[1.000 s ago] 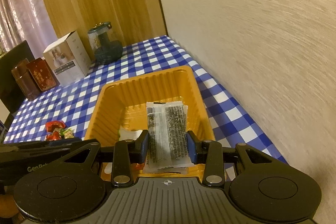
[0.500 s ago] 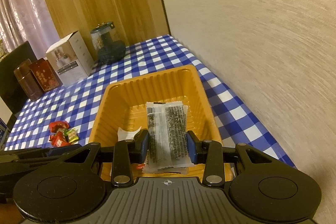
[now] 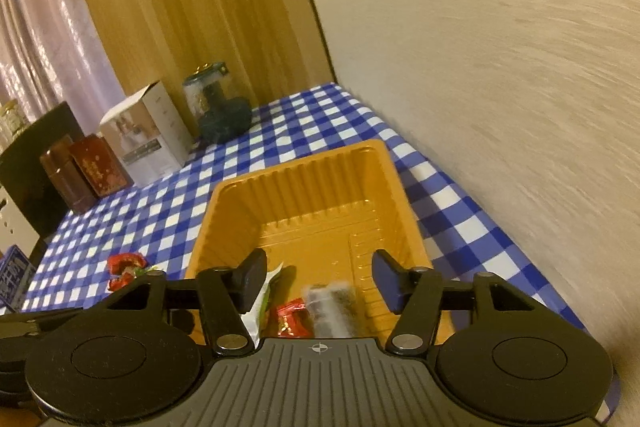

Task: Organize snacks
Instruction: 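Lower the white pouch and open the left gripper while the right lowers and releases the seaweed packet, then withdraw both grippers from the tray toward the candy pile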

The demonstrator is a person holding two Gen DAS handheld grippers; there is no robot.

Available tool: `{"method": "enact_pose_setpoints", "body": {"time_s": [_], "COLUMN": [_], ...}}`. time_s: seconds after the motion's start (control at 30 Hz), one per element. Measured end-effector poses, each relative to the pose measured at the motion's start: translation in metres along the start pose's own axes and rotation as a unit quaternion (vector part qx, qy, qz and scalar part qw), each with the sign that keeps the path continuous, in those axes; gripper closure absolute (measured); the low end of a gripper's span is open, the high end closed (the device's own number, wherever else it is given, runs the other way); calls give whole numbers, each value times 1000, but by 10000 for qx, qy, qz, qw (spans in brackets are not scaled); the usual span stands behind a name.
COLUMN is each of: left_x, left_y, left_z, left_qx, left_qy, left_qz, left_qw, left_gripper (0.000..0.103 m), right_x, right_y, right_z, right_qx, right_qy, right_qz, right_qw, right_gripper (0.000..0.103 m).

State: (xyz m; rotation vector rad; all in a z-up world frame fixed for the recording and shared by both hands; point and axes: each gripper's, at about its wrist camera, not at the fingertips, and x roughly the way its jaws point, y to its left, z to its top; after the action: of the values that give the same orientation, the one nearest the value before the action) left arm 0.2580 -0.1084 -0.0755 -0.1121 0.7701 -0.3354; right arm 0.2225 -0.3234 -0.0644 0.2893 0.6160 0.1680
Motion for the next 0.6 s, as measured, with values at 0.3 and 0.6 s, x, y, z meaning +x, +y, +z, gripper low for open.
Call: {"method": "enact_pose_setpoints", "body": {"time_s": [0.3,0.6], "left_x": [-33,-79], "left_y": [8,18], "left_z": [-11,-33], "left_qx": [-185,-413], "left_qy": [-189,-413], "left_qz": [201,451], "left_qw": [9994,9973], "left_gripper": [36,9], "right_x": [-31,-72], "right_y": [-3,20], "right_z": [-11,-30], "right_qx": [282,295], "right_qy": [-26,-125], "right_qz": [-156,-121], "right_qw": [9995,9994], "right_gripper": [44,38]}}
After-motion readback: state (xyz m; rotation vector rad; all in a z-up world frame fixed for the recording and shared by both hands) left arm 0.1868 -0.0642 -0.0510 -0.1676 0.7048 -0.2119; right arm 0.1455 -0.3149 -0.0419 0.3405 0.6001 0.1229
